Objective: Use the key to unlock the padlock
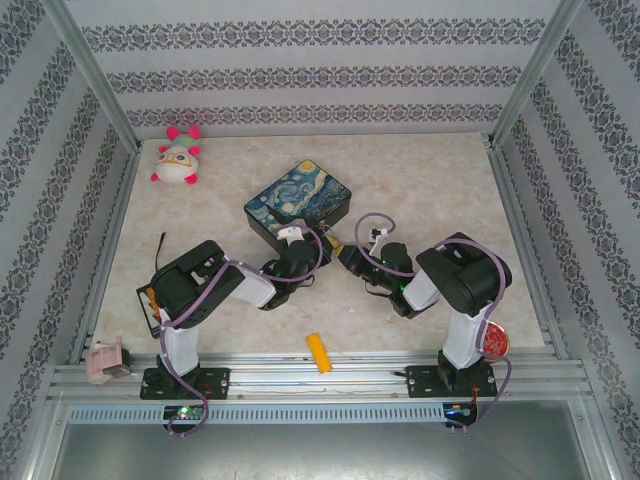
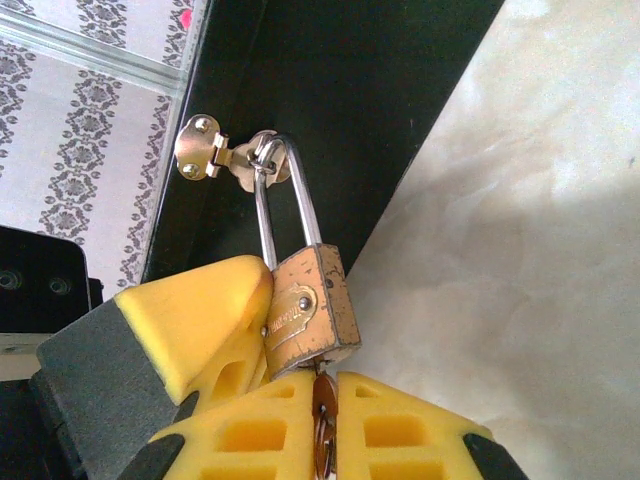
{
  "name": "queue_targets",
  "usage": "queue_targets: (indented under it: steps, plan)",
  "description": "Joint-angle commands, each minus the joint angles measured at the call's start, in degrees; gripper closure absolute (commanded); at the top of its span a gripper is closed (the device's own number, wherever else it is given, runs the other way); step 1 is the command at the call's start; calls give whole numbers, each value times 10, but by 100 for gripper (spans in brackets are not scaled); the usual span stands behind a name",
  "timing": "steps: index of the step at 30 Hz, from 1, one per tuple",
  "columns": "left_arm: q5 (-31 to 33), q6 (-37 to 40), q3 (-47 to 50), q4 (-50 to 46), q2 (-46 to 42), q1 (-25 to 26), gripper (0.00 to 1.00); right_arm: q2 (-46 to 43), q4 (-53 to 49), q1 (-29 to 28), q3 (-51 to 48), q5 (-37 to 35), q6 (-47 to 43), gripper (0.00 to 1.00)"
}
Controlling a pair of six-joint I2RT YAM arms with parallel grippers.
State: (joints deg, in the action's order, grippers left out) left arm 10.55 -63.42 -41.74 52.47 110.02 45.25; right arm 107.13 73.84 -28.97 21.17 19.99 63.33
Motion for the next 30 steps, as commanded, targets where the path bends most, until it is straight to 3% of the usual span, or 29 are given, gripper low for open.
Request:
queue_targets:
  steps: [1,11,21,26,30]
  plan:
    - [-38,7,1,51,5,2,100,-10,50,4,6,0,8,90]
    - [-83,3,18,78,-9,37,100,-43,47,22,-11,-10,78,81]
    - [-48,-7,54,65,-43,66,100,-153,-29,28,-83,-19,65,62]
    - [-29,-11,66,56,-57,65,100,-270,-197,28,-100,-15,15,61]
    - [-29,-21,66,53,-60,64,100,-424,-483,15,-67,-50,-91,62]
